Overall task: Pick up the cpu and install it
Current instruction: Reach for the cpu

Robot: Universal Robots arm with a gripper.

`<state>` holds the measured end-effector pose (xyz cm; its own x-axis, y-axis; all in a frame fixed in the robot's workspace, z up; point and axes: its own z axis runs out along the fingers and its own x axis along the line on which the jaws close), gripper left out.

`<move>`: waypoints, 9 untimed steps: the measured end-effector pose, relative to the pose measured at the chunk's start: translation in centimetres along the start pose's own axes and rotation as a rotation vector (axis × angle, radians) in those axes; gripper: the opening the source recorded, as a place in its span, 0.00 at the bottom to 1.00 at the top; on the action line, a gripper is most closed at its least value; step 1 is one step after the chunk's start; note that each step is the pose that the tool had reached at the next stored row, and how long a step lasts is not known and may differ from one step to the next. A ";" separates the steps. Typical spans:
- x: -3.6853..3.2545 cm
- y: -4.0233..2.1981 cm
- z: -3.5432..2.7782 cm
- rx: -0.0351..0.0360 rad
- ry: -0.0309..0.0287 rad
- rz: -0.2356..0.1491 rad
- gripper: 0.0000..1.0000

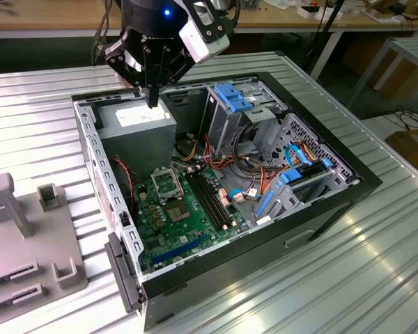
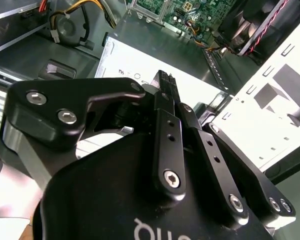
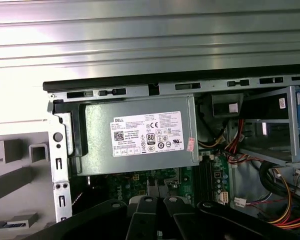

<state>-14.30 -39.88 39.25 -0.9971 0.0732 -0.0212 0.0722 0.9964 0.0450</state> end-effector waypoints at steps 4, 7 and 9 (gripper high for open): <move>0.28 -0.02 0.01 0.0001 0.0005 0.000 0.11; 0.51 -0.04 0.01 0.0001 0.0010 0.000 0.11; 0.64 -0.05 0.02 0.0001 0.0012 0.000 0.11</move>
<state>-14.94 -39.88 39.22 -0.9972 0.0727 -0.0201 0.0717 0.9964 0.0449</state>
